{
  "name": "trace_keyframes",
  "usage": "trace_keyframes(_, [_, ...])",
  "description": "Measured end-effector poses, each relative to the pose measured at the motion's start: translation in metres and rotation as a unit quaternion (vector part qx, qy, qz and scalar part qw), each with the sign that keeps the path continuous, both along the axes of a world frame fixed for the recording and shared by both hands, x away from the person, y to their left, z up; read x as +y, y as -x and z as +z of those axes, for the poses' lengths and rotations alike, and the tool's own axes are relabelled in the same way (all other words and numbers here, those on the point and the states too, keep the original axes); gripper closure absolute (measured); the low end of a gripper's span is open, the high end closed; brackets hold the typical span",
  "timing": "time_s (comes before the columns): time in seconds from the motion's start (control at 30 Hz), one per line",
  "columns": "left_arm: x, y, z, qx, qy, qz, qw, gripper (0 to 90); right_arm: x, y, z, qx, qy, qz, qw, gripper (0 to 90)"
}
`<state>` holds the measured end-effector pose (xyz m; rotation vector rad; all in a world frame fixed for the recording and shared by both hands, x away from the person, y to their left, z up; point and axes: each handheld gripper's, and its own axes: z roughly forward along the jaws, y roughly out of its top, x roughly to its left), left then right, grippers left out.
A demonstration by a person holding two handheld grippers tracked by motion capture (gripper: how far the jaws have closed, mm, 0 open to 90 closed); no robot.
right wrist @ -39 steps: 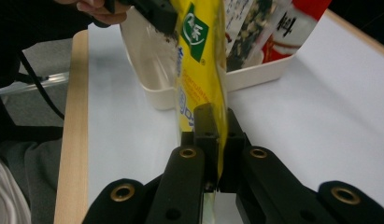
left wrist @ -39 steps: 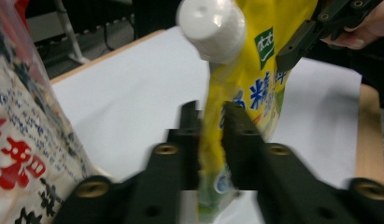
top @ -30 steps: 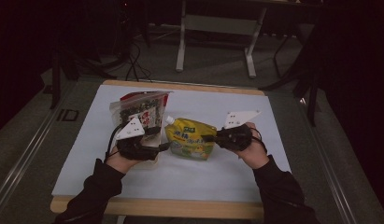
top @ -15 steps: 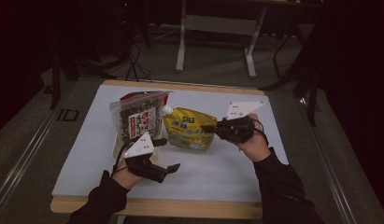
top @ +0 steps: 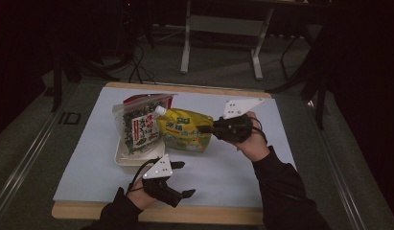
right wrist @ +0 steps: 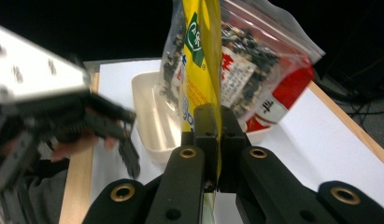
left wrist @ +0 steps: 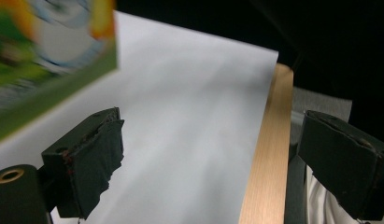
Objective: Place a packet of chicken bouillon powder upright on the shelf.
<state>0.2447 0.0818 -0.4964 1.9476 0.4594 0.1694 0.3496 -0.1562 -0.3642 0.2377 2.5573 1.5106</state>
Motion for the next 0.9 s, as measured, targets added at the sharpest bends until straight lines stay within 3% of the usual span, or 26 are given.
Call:
trace_keyframes(0.17, [-0.009,0.003,-0.016,0.014,-0.021,-0.021,0.9995,8.7,0.014,0.000,0.000,0.002,-0.006,0.019,0.9998,90.0])
trace_keyframes(0.3, [-0.016,0.003,-0.024,0.023,-0.056,-0.049,0.9969,8.7,0.026,-0.001,-0.002,0.002,-0.005,0.030,0.9995,90.0])
trace_keyframes(0.47, [-0.020,0.003,-0.032,0.035,-0.073,-0.067,0.9944,8.7,0.042,-0.006,-0.007,0.011,-0.013,0.047,0.9988,90.0])
trace_keyframes(0.8, [-0.016,0.005,-0.037,0.032,-0.088,-0.074,0.9929,8.7,0.081,-0.009,-0.016,0.023,-0.026,0.084,0.9959,90.0])
trace_keyframes(0.9, [-0.016,0.005,-0.039,0.034,-0.085,-0.068,0.9935,8.7,0.091,-0.011,-0.020,0.029,-0.034,0.093,0.9946,90.0])
